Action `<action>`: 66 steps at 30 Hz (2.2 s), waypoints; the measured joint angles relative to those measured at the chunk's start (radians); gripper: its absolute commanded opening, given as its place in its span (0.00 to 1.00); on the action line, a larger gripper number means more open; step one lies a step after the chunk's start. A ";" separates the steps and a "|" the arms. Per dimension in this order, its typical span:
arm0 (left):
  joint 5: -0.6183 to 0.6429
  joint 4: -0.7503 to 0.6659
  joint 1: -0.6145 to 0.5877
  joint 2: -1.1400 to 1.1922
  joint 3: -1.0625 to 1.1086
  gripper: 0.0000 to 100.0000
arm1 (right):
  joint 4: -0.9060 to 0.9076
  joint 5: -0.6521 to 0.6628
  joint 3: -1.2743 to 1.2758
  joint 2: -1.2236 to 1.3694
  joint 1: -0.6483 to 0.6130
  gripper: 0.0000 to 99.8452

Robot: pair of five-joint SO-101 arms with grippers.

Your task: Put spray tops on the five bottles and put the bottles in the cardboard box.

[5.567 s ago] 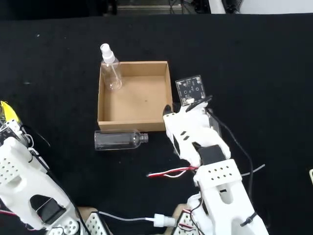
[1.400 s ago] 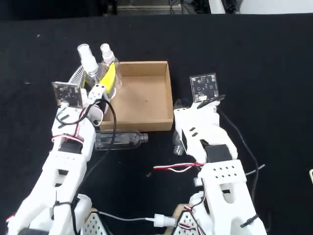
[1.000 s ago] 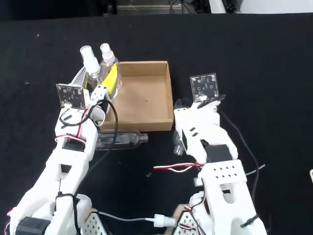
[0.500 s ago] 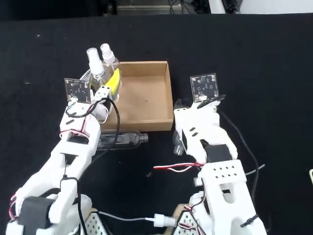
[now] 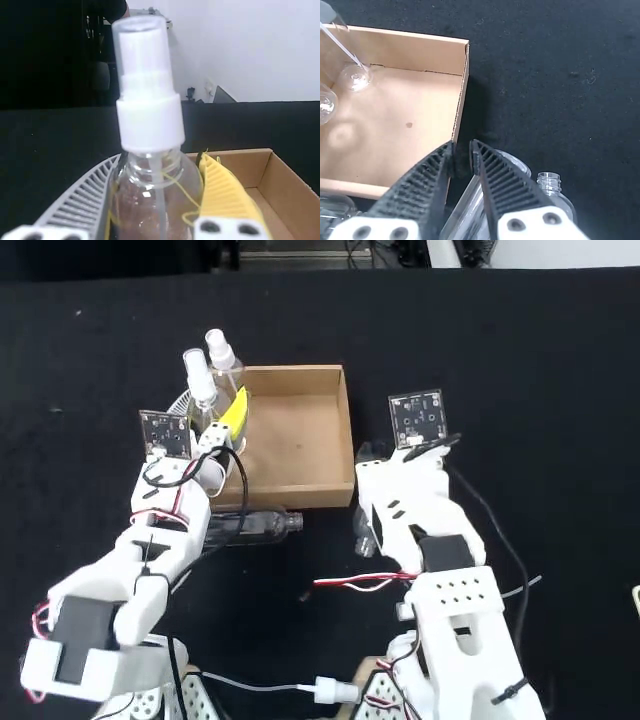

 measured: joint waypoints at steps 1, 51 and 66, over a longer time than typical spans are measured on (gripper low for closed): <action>0.000 -0.018 0.000 0.015 0.000 0.03 | 0.000 0.000 0.000 0.000 0.000 0.04; -0.061 -0.193 -0.011 0.295 -0.130 0.03 | 0.000 0.000 0.000 0.000 0.000 0.04; -0.069 -0.195 -0.011 0.295 -0.124 0.03 | 0.000 0.000 0.000 0.000 0.000 0.04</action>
